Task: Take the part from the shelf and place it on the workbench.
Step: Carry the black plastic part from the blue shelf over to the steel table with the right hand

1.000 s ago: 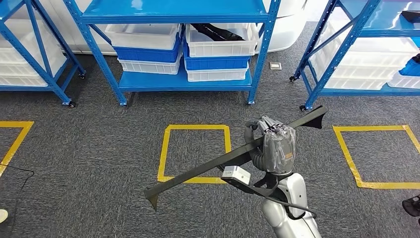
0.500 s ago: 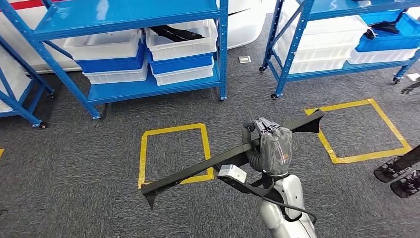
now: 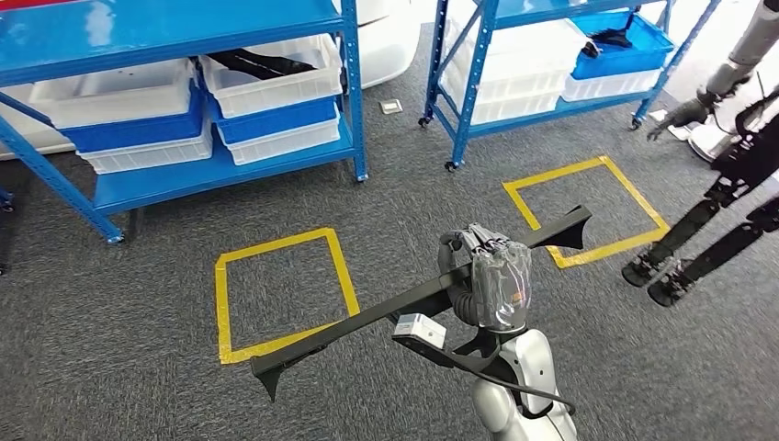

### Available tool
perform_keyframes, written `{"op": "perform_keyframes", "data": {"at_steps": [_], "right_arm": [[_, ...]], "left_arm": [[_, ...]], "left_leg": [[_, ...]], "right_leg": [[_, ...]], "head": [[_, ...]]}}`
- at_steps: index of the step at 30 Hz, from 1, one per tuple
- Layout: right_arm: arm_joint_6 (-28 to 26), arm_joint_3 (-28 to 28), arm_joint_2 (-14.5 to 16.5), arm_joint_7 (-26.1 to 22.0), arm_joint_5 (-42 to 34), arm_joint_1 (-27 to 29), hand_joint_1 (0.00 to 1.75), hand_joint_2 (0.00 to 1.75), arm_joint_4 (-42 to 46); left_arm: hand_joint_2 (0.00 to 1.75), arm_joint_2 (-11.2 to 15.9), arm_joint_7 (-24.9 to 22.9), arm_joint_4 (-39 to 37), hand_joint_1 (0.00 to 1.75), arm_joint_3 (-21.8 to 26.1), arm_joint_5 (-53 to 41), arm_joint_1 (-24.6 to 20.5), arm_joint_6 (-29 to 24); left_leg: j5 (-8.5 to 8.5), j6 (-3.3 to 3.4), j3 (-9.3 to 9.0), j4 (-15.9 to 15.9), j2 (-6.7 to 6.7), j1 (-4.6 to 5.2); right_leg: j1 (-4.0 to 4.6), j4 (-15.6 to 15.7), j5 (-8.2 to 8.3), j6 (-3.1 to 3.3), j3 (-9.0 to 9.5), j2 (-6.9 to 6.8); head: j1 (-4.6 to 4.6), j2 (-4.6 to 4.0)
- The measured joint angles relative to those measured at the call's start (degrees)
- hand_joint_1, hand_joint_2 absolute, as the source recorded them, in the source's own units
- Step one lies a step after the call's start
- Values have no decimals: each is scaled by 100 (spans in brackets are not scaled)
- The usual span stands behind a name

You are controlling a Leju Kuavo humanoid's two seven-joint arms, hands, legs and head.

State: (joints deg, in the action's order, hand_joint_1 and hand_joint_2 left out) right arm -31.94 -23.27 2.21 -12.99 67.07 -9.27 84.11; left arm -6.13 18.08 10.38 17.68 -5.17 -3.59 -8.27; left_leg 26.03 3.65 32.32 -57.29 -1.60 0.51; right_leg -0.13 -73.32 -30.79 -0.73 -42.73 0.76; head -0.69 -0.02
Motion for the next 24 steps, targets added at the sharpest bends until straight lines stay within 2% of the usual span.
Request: {"op": "perform_keyframes", "data": {"at_steps": [1,2,3,4,5,6,7,8,9,10,11,13,14,15,16,17,18,19,20,22,23,24], "right_arm": [[-3,-10,-3,-1,-2,22,175,175,-11],[-8,-14,-9,-1,-6,43,175,175,-21],[-15,-16,-16,-1,-14,59,175,175,-31],[-23,-16,-24,-1,-26,64,175,175,-36],[-31,-16,-31,-1,-42,66,175,175,-39],[-45,-16,-37,-2,-59,66,175,175,-40],[-61,-16,-46,-2,-80,69,175,175,-41],[-74,-15,-59,-3,-100,78,175,175,-41],[-87,-15,-73,-3,-126,88,175,175,-41],[-92,-14,-86,-3,-157,98,175,175,-41],[-94,-13,-96,-3,-190,108,175,175,-40],[-96,-14,-106,-6,-262,136,175,175,-39],[-97,-15,-110,-8,-293,162,175,175,-39],[-98,-15,-120,-11,-318,202,175,175,-38],[-99,-14,-132,-14,-339,249,175,175,-36],[-101,-13,-144,-18,-351,303,175,175,-28],[-102,-13,-155,-21,-361,355,175,175,-11],[-101,-13,-161,-24,-368,398,175,175,18],[-100,-13,-165,-25,-372,430,175,175,49],[-80,-11,-171,-36,-392,469,175,175,109],[-58,-11,-178,-46,-409,483,175,175,126],[-30,-11,-191,-62,-433,499,175,175,140]], "left_arm": [[175,8,0,0,0,0,-10,12,10],[175,17,1,0,0,0,-21,18,18],[175,25,1,0,0,-1,-34,19,20],[175,33,-2,0,0,-1,-45,18,16],[175,39,-5,0,0,-2,-56,18,11],[175,49,-12,0,0,-2,-69,16,4],[175,58,-22,0,0,-3,-80,15,-4],[175,63,-31,1,0,-3,-89,13,-13],[175,73,-38,2,0,-4,-95,10,-20],[175,81,-44,2,0,-4,-99,8,-25],[175,89,-46,3,0,-5,-105,11,-30],[175,102,-54,2,0,-8,-124,35,-31],[175,102,-56,2,0,-9,-133,52,-32],[175,103,-59,2,0,-10,-142,68,-34],[175,103,-60,1,0,-11,-148,78,-37],[175,104,-60,1,0,-11,-151,81,-40],[175,104,-60,1,0,-12,-153,81,-43],[175,105,-60,1,0,-13,-153,81,-44],[175,105,-60,0,0,-13,-153,82,-42],[175,100,-63,-4,0,-15,-147,85,-35],[175,96,-69,-6,0,-16,-137,85,-32],[175,90,-75,-7,0,-16,-122,81,-30]], "left_leg": [[-13,-9,29,-2,-93,0],[-25,-20,49,-4,-181,-1],[-34,-32,59,-7,-263,-2],[-38,-47,59,-12,-336,5],[-34,-70,55,-20,-406,20],[-29,-96,48,-28,-468,35],[-25,-124,40,-33,-531,44],[-23,-156,33,-33,-595,45],[-18,-187,35,-38,-638,33],[24,-228,46,-77,-583,15],[134,-272,89,-198,-439,-9],[527,-355,305,-770,-40,-65],[735,-384,457,-1157,85,-89],[862,-410,584,-1478,139,-108],[887,-431,647,-1645,158,-128],[790,-447,606,-1581,169,-150],[607,-458,474,-1316,190,-177],[398,-465,277,-902,281,-210],[246,-470,91,-509,441,-238],[138,-465,-98,-73,686,-260],[152,-449,-100,-53,709,-244],[141,-418,-93,-50,645,-223]], "right_leg": [[-22,-82,-43,-41,21,-27],[-38,79,0,-91,172,-58],[-49,448,98,-135,438,-126],[-45,897,181,-147,731,-277],[-26,1269,252,-138,972,-414],[-10,1506,291,-106,1109,-512],[9,1599,302,-63,1141,-551],[19,1603,328,-31,1121,-483],[-15,1613,354,12,1114,-402],[-42,1625,381,50,1112,-331],[-74,1637,416,99,1114,-262],[-106,1644,467,163,1094,-130],[-107,1642,482,179,1080,-60],[-107,1640,489,178,1073,18],[-109,1637,495,174,1069,96],[-114,1632,500,166,1071,176],[-122,1625,502,159,1073,255],[-132,1615,505,150,1071,335],[-130,1602,510,128,1058,413],[-128,1586,539,47,994,557],[-129,1593,563,-9,955,623],[-142,1610,591,-63,921,690]], "head": [[0,0],[2,0],[2,0],[3,0],[-2,0],[-12,0],[-20,0],[-28,0],[-30,0],[-33,0],[-42,0],[-60,0],[-65,0],[-66,0],[-67,0],[-67,0],[-66,0],[-67,0],[-66,0],[-69,0],[-69,0],[-71,0]]}}
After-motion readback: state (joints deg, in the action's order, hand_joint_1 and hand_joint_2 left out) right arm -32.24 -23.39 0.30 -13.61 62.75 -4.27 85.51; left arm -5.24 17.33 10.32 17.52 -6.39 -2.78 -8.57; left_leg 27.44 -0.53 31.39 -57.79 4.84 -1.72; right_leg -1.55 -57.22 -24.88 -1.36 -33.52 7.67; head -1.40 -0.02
